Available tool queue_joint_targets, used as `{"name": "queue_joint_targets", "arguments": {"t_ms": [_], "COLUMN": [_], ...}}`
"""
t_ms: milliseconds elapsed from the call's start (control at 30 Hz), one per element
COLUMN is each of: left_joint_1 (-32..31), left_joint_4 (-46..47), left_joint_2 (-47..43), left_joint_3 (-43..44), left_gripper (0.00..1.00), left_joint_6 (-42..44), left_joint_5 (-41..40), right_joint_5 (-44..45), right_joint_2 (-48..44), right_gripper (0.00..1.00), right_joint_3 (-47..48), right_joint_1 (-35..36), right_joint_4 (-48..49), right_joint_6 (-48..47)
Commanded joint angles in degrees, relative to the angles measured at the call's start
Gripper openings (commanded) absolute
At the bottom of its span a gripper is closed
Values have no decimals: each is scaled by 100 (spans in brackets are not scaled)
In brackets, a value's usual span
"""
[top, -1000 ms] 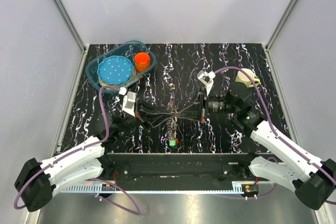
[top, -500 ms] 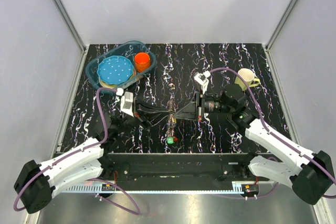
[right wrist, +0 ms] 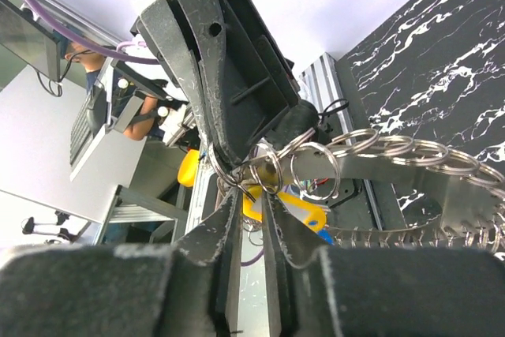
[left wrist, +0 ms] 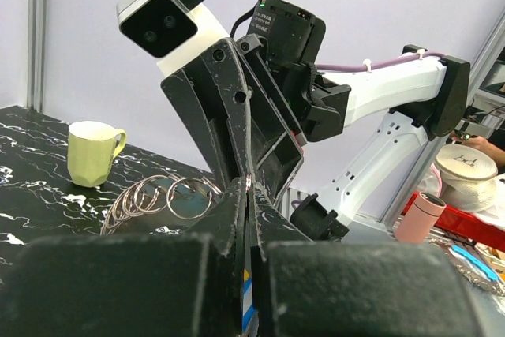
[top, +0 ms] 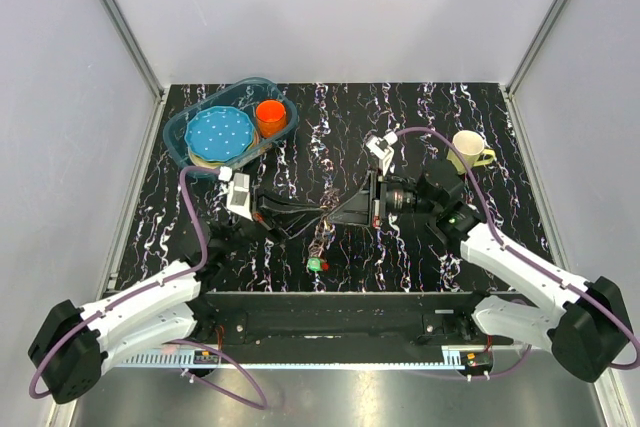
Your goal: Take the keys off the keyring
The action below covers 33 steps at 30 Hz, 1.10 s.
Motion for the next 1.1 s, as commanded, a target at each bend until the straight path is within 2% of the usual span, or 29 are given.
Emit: {"name": "queue_joint_targets", "arguments": {"t_ms": [0, 133, 267, 833, 1067], "left_joint_1": [4, 22, 30, 39, 39], "left_joint_4": [934, 671, 582, 767, 749], "left_joint_2": [-6, -77, -112, 195, 178], "left_joint_3": [45, 124, 98, 230, 256], "left_gripper": [0, 0, 0, 0, 0], "left_joint_6": [-157, -96, -104, -315, -307], "left_joint_5": [-42, 2, -59, 248, 257], "right_joint_5": [97, 466, 598, 308, 185], "right_joint_2": [-270, -622, -798, -509, -412], "right_gripper": [26, 29, 29, 30, 26], "right_joint_3": [120, 435, 612, 876, 814], "right_joint_1": [13, 21, 12, 21, 13], "right_joint_4": [-309, -1163, -1543, -1209, -1033], "right_joint_6": [-568, -1718, -2222, -2451, -2310]}}
